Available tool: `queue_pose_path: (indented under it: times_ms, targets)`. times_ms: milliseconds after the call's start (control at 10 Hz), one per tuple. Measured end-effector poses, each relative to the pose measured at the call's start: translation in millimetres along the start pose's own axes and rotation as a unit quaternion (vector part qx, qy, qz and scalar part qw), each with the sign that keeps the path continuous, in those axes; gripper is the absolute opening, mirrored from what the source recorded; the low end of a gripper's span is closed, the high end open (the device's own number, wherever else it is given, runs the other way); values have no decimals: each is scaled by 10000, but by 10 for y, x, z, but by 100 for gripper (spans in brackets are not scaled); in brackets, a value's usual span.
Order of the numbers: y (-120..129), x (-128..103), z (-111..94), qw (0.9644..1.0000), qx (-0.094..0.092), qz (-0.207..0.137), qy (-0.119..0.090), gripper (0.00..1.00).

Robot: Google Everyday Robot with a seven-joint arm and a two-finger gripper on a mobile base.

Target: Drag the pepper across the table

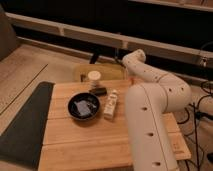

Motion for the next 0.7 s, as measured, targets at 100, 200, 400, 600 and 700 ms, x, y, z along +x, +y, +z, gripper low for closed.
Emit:
queue_pose_path:
  times_ms: [100, 200, 400, 600, 700]
  targets:
    - [-14, 12, 4, 10000, 23, 13, 12, 3]
    - [7, -3, -4, 10000, 18, 2, 4, 6]
    - [12, -4, -3, 10000, 17, -1, 4, 14]
    - [7, -3, -3, 10000, 18, 2, 4, 31]
    - [3, -3, -4, 10000, 19, 5, 3, 42]
